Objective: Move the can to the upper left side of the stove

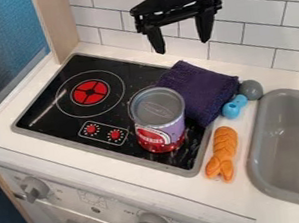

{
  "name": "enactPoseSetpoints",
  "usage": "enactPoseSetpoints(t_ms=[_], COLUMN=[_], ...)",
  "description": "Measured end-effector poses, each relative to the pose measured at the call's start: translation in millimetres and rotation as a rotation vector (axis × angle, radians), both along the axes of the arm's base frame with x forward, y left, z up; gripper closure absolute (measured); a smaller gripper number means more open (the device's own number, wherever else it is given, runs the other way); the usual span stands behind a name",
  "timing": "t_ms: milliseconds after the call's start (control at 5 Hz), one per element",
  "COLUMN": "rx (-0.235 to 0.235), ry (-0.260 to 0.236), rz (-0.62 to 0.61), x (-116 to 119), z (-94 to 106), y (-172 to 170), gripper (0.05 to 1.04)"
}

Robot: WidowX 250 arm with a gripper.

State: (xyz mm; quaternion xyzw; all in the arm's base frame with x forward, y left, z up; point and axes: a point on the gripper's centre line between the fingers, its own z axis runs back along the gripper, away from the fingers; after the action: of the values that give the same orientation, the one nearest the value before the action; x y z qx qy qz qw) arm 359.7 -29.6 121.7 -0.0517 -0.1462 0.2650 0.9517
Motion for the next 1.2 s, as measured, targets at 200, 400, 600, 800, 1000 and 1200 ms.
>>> enactPoseSetpoints(t_ms=[200, 400, 600, 800, 1000, 1200], rx=[-0.001, -0.009, -0.021, -0.004, 0.025, 0.029], ry=[0.040, 0.035, -0.037, -0.079, -0.062, -0.001], rz=[0.005, 0.021, 0.065, 0.058, 0.096, 0.193], x=[-2, -5, -16, -37, -68, -90], z=[-13.5, -10.2, 12.7, 31.6, 30.2, 10.2], y=[0, -1, -3, -9, -16, -26], gripper=[0.083, 0.083, 0.083, 0.083, 0.083, 0.083])
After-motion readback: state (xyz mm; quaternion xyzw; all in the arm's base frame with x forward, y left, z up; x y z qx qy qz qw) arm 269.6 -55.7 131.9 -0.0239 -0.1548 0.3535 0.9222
